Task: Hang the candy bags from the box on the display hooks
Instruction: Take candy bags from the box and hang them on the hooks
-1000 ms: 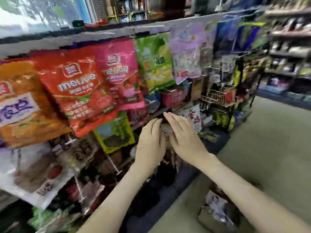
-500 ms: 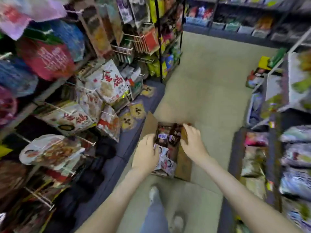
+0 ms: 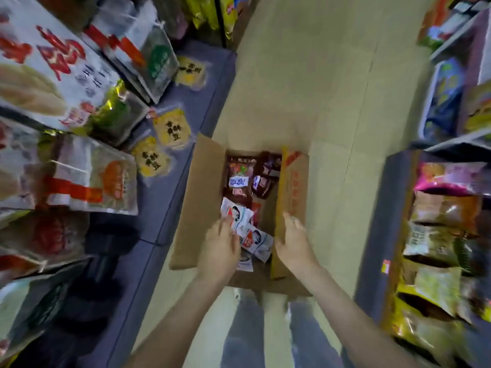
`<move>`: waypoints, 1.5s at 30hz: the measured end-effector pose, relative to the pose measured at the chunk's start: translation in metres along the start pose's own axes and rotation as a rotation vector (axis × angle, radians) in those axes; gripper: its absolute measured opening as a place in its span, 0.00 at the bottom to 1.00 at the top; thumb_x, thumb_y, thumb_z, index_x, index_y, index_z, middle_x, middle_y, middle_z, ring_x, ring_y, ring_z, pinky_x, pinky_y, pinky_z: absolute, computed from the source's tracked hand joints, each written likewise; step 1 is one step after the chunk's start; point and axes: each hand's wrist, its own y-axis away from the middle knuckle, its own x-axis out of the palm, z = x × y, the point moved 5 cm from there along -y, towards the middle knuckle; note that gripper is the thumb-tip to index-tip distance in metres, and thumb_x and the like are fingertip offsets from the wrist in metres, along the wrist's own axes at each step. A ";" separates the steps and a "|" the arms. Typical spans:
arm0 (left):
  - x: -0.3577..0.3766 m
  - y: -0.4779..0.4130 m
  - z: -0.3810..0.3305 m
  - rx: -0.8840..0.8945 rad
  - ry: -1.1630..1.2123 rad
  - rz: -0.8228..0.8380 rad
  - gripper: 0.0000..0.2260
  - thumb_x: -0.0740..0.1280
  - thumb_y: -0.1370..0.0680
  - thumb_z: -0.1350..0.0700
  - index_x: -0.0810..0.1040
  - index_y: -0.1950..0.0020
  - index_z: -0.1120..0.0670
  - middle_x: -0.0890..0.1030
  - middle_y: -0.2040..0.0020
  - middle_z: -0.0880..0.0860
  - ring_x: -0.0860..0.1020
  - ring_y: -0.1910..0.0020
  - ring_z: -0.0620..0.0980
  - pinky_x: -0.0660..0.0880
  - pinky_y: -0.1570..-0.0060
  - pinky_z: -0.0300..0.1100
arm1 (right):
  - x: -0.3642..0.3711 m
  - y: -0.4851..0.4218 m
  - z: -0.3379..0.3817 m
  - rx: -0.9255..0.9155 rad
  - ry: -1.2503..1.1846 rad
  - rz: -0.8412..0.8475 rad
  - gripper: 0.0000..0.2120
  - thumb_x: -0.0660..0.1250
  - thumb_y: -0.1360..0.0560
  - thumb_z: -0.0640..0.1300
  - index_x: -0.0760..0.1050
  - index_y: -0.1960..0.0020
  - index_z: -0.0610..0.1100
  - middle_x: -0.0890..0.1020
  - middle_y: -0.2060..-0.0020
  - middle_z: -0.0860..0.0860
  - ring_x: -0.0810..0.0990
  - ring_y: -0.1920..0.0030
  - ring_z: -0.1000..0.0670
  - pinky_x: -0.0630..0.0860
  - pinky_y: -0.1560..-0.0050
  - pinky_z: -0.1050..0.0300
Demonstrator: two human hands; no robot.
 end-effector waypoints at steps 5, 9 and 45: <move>0.114 -0.063 0.049 -0.093 0.037 0.081 0.18 0.63 0.22 0.57 0.71 0.33 0.58 0.75 0.38 0.57 0.73 0.40 0.56 0.68 0.41 0.44 | 0.108 -0.090 -0.057 0.137 -0.258 0.081 0.32 0.63 0.24 0.34 0.54 0.24 0.44 0.64 0.29 0.48 0.64 0.29 0.48 0.62 0.32 0.58; 0.188 -0.087 0.081 -0.167 0.062 0.122 0.20 0.59 0.24 0.49 0.71 0.35 0.55 0.76 0.41 0.56 0.74 0.42 0.56 0.73 0.44 0.51 | 0.184 -0.145 -0.087 0.143 -0.442 0.231 0.35 0.66 0.24 0.38 0.51 0.23 0.49 0.67 0.30 0.48 0.68 0.32 0.49 0.71 0.34 0.56; 0.301 -0.241 0.031 -0.406 0.246 0.146 0.16 0.64 0.22 0.53 0.72 0.35 0.54 0.59 0.28 0.55 0.61 0.30 0.54 0.63 0.36 0.42 | 0.070 -0.424 -0.168 -0.230 0.844 -0.196 0.15 0.62 0.23 0.43 0.70 0.37 0.43 0.74 0.41 0.46 0.65 0.38 0.44 0.60 0.39 0.47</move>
